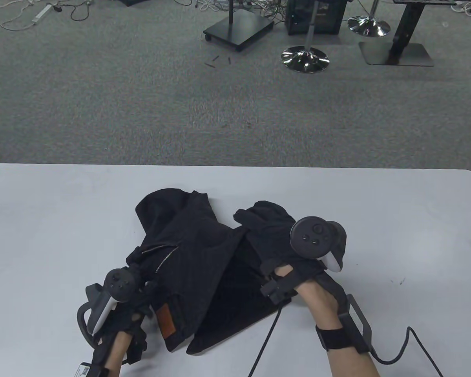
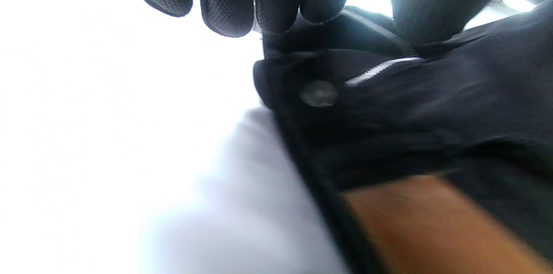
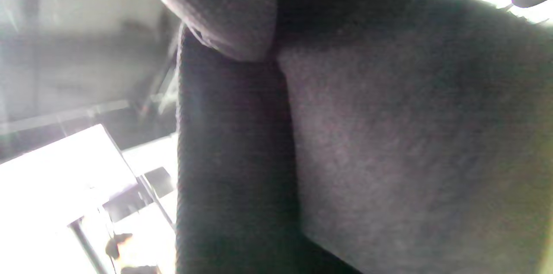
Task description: Fold trousers
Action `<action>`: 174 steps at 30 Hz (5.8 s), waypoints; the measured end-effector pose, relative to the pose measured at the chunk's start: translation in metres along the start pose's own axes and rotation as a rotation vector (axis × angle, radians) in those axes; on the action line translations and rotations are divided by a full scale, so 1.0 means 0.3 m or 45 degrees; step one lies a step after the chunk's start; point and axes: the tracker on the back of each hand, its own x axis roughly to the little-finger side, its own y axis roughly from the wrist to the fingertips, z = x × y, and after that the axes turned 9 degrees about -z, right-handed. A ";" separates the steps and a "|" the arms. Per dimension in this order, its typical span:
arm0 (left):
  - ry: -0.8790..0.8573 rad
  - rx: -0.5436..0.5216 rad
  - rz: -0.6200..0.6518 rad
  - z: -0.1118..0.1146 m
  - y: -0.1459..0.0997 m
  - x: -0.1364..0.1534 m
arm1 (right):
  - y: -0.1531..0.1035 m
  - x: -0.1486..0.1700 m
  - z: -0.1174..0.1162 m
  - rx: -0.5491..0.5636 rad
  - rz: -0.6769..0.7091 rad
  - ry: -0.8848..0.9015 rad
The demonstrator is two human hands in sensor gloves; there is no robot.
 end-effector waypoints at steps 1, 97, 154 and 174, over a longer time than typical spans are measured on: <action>0.004 0.060 0.131 0.018 -0.011 -0.036 | -0.016 0.021 -0.020 -0.059 -0.023 -0.055; 0.175 0.066 -0.414 -0.009 0.116 0.267 | -0.012 0.367 0.106 0.225 -0.706 0.189; 0.108 0.154 -0.369 0.003 0.134 0.262 | -0.287 0.656 0.273 0.398 -1.132 0.012; 0.024 0.119 -0.306 -0.014 0.120 0.281 | -0.201 0.894 -0.010 -0.322 -1.711 -0.505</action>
